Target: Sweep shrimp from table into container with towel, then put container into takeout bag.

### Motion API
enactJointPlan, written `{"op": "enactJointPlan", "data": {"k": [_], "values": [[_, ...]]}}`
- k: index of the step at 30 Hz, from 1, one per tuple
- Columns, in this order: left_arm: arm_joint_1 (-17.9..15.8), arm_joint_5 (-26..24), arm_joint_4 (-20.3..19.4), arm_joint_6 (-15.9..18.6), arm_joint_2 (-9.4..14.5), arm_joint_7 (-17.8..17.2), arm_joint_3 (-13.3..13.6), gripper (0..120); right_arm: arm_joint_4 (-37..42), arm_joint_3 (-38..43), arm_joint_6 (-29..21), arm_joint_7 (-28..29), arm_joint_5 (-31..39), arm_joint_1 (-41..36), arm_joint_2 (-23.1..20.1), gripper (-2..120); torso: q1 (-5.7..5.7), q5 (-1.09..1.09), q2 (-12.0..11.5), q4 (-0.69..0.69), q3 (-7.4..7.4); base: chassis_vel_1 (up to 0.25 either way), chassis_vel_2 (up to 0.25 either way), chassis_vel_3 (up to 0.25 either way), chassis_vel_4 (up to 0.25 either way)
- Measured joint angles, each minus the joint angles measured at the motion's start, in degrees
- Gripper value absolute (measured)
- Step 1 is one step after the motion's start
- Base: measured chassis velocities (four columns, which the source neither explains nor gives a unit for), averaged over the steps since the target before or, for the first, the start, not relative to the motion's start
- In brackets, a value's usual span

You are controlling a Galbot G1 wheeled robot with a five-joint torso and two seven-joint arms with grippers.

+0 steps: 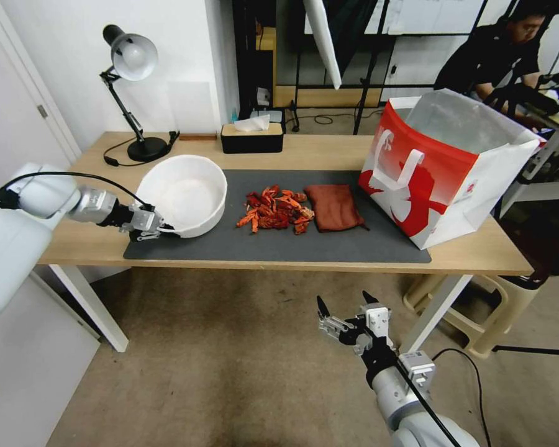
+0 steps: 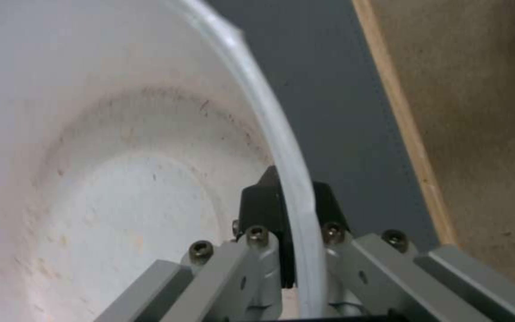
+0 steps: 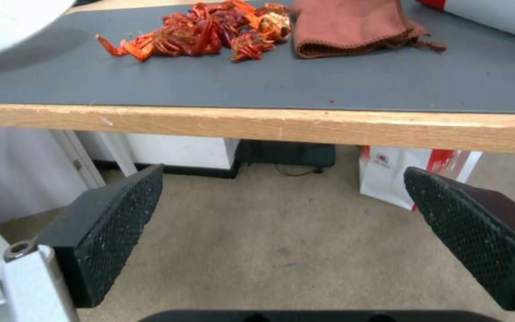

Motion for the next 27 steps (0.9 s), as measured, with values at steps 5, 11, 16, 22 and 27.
{"op": "enactJointPlan", "data": {"k": [5,11,16,22,27], "values": [[5.11,-2.44,-4.89,-1.49,2.85,1.39,-6.14,0,-0.29,-0.3,0.14,-0.03,-0.12,0.03,-0.07,100,0.0,0.01,0.01,0.01,0.0,0.0,0.0,0.0,0.0],[11.23,-4.95,-11.95,-2.45,5.39,1.94,-10.27,0,-0.44,-0.52,0.16,-0.04,-0.21,0.16,-0.15,100,0.0,0.01,0.01,0.0,0.0,0.0,0.0,0.0,0.0],[14.59,-6.65,-17.51,-3.14,6.74,3.6,-12.12,0,-0.46,-0.75,0.28,-0.05,-0.48,-0.08,-0.1,100,0.0,0.01,0.01,-0.02,0.0,0.0,0.0,0.0,0.0],[16.22,-6.24,-19.73,-4.05,7.23,3.81,-12.69,0,-0.5,-0.72,0.45,-0.05,-0.5,-0.23,-0.14,100,0.0,0.01,0.01,-0.01,0.0,0.0,0.0,0.0,0.0],[20.33,-5.12,-24.9,-6.18,7.8,4.3,-14.66,0,-0.52,-0.5,0.63,-0.05,-0.5,-0.51,-0.21,100,0.0,0.01,0.01,-0.01,0.0,0.0,0.0,0.0,0.0]]}}
